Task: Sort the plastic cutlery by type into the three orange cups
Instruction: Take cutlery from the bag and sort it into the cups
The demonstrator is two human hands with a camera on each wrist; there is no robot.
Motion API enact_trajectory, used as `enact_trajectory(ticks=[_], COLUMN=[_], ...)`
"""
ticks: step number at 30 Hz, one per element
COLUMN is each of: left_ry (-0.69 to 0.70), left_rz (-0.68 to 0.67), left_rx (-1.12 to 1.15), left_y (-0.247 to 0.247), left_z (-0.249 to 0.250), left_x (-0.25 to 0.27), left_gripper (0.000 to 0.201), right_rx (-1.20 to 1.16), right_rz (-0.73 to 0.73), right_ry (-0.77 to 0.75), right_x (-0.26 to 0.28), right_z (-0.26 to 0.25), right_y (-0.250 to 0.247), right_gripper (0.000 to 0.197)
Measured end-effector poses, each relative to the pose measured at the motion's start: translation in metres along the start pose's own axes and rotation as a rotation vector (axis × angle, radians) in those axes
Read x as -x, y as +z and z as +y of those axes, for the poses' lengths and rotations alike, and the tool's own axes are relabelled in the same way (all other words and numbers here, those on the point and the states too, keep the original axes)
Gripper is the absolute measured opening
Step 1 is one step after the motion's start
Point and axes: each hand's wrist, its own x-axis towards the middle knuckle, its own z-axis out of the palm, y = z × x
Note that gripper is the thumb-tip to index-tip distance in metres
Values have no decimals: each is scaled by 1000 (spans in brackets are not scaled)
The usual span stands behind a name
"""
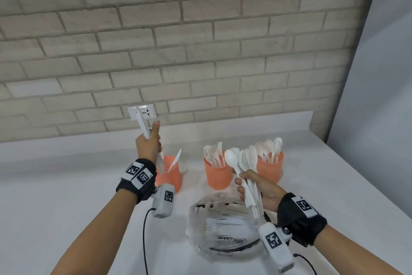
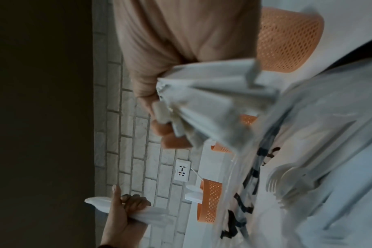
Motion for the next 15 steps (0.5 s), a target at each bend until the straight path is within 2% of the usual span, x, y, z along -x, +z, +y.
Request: enact_trajectory(ticks=[5, 8, 13, 15], left_ry=[77, 29, -33, -39], left_rz=[107, 93, 33, -5], left_rx=[-20, -24, -85, -118], left_y=[1, 3, 6, 7], left_z=[-20, -46, -83, -90], left_x=[-35, -50, -50, -47], left_gripper=[49, 49, 46, 37], right_rx=[-74, -85, -96, -90], right_rz=[15, 37, 35, 34], right_ry=[32, 50, 49, 49], right_x=[-9, -13, -16, -17], right_z=[1, 4, 2, 2], right_y=[-4, -10, -14, -14], right_gripper=[11, 6, 14, 16])
